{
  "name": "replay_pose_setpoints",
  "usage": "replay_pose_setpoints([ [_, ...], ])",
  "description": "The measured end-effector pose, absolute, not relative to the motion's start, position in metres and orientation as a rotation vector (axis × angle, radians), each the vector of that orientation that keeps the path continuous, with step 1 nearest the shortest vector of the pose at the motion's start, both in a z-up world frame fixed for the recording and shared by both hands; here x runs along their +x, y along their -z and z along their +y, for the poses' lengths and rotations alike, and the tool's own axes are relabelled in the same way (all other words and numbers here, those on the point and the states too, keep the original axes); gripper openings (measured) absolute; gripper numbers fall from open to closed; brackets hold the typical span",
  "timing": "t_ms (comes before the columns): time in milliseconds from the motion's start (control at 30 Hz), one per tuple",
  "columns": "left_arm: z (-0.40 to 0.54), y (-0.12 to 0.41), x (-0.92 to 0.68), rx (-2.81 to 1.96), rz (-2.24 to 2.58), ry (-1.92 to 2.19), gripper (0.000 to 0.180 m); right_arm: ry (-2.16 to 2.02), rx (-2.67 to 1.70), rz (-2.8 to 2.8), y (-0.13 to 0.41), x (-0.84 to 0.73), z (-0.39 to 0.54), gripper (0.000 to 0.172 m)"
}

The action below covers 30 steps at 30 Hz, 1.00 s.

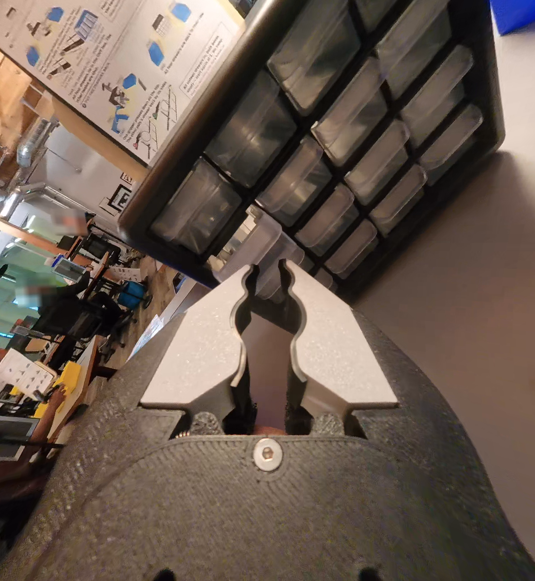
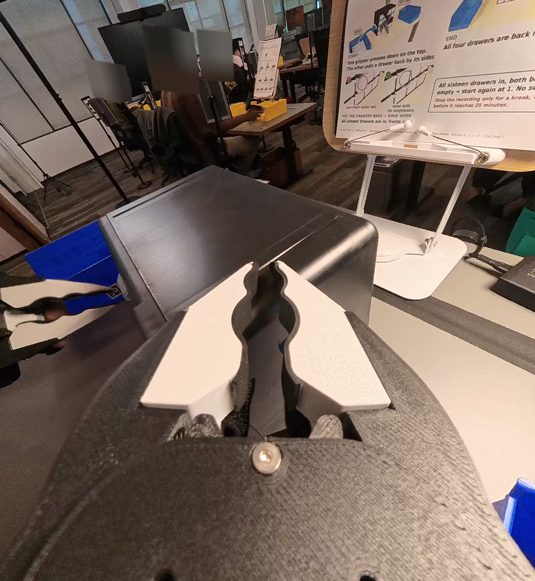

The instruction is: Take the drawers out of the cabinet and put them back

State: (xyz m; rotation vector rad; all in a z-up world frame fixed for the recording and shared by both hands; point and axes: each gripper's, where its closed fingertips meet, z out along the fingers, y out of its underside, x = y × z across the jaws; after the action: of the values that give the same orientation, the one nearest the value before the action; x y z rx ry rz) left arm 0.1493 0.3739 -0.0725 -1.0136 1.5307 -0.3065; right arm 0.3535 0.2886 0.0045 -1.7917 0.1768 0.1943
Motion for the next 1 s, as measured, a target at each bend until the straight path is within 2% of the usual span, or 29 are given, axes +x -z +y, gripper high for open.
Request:
replay_pose_setpoints([
  [267,0.39,0.086,0.185,-1.078,1.549,0.321,0.011,-0.177,-1.796,0.175,-0.005,0.353,0.288,0.012],
  [367,0.388,0.09,0.184,-1.151,1.538,0.427,0.022,-0.185,-1.798,0.17,-0.005,0.351,0.287,0.013],
  [467,0.385,0.08,0.167,-1.132,1.457,0.52,0.023,-0.184,-1.801,0.164,-0.006,0.35,0.287,0.013],
  [567,0.398,0.066,0.148,-1.146,1.282,0.618,0.03,-0.175,-1.787,0.163,-0.01,0.349,0.285,0.017],
  [633,0.415,0.061,0.141,-1.19,1.161,0.701,0.041,-0.175,-1.756,0.164,-0.017,0.347,0.283,0.02],
  [767,0.436,0.064,0.145,-1.268,1.038,0.958,0.055,-0.172,-1.658,0.152,-0.026,0.332,0.27,0.035],
  [800,0.436,0.066,0.148,-1.27,1.039,1.02,0.057,-0.162,-1.631,0.143,-0.023,0.325,0.262,0.043],
  [900,0.433,0.075,0.16,-1.253,1.089,1.113,0.058,-0.097,-1.515,0.155,-0.008,0.315,0.233,0.046],
  [1000,0.432,0.083,0.17,-1.248,1.137,1.123,0.059,-0.069,-1.524,0.178,0.029,0.311,0.218,0.049],
])
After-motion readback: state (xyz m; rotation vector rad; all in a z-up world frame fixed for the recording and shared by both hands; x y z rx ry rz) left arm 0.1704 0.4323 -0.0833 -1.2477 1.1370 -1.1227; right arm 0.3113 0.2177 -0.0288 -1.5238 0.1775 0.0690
